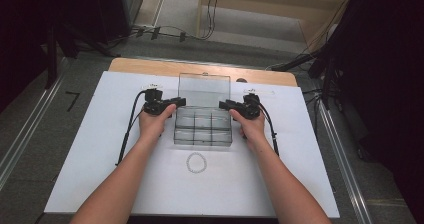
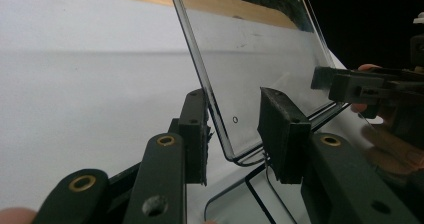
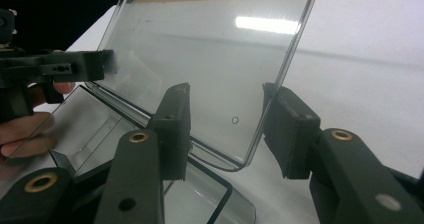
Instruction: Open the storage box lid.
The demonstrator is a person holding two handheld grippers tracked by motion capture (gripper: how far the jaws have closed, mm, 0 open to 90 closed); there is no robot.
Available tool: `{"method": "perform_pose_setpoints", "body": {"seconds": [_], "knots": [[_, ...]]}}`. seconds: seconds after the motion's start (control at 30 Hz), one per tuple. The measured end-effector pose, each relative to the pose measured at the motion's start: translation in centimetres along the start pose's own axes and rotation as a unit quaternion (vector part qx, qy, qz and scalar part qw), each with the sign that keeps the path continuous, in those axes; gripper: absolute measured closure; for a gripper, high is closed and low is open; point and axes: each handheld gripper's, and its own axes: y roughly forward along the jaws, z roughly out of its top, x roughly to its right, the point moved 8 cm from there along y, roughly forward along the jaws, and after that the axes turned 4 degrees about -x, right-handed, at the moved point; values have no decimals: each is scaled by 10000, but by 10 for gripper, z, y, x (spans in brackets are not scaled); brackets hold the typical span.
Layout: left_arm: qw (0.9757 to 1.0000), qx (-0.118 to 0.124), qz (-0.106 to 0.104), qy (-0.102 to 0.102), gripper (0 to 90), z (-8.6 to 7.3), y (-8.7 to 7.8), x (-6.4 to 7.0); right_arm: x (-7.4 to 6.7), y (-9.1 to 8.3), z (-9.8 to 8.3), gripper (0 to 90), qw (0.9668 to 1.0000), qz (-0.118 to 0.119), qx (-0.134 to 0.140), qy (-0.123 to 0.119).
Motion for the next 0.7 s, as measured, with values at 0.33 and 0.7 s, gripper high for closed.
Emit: {"method": "perform_pose_setpoints", "body": {"seconds": [0.33, 0.7], "knots": [[9999, -42, -74, -129, 619, -1, 1, -1, 3, 3, -1, 519, 9997, 159, 32, 184], [9997, -64, -69, -215, 583, -2, 1, -3, 5, 4, -2, 483, 9995, 179, 28, 271]]}}
